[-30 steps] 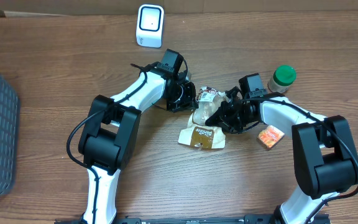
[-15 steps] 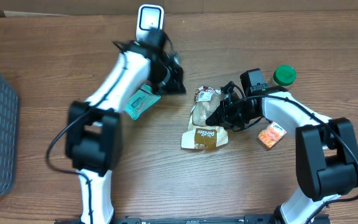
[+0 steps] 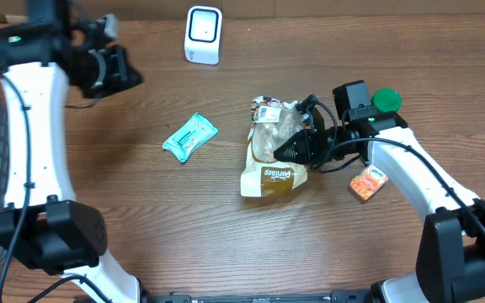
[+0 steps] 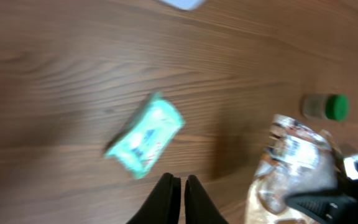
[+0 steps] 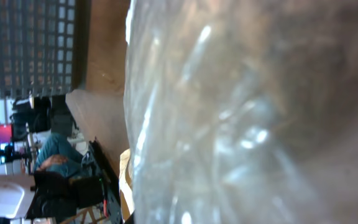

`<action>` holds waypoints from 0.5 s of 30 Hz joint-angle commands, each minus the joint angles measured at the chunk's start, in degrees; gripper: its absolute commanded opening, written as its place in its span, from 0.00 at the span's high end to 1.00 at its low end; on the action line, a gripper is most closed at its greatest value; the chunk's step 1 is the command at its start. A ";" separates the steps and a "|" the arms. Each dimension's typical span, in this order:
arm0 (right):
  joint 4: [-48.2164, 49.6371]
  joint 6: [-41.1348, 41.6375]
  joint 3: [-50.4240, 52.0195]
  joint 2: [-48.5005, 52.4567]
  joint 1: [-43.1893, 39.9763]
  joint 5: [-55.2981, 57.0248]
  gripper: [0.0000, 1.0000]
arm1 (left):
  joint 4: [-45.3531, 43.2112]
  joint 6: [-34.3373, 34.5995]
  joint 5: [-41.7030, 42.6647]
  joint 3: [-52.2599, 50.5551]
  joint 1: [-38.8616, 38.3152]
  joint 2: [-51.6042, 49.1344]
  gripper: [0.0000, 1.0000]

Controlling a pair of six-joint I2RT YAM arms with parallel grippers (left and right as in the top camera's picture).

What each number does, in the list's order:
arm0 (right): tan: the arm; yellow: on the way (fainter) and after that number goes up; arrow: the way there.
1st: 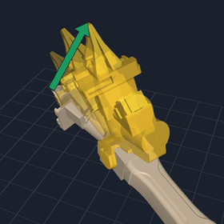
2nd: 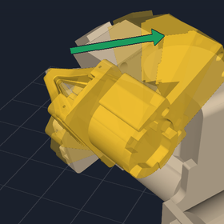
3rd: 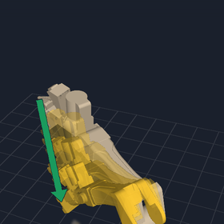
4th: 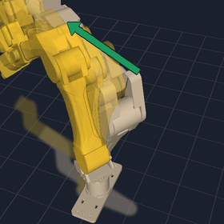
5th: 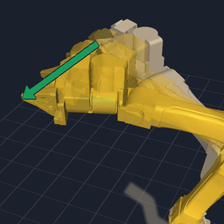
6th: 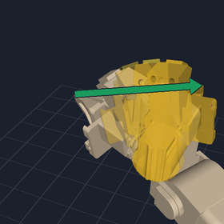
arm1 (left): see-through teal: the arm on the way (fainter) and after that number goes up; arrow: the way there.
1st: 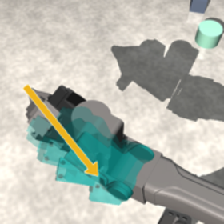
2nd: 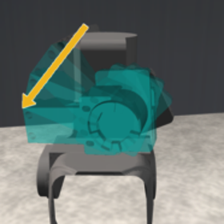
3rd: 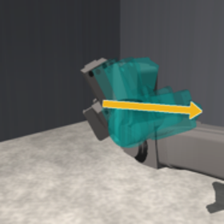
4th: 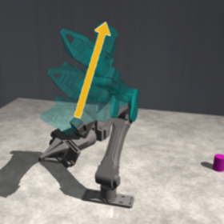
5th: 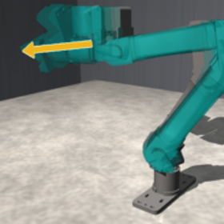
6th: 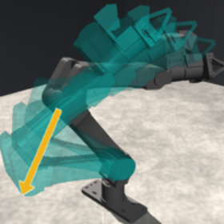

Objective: Scan the item barcode

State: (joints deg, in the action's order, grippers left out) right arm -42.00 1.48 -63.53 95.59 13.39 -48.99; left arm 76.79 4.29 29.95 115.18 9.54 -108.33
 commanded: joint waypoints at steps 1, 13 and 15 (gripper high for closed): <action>0.31 -2.10 -1.49 -2.34 2.25 -2.10 0.96 | 1.25 -6.58 -0.59 0.59 4.68 0.35 0.90; -0.22 -3.02 -2.93 -2.38 5.31 -2.45 0.96 | 1.86 -9.20 -0.76 0.59 9.77 0.35 0.59; -1.97 -3.06 -4.17 -2.38 5.31 -2.56 0.96 | 1.84 -9.25 -1.79 0.59 9.73 0.35 0.49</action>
State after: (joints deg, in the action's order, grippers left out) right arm -43.29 -0.86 -64.45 95.39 18.74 -49.76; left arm 78.48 -3.29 29.10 115.18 19.59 -108.38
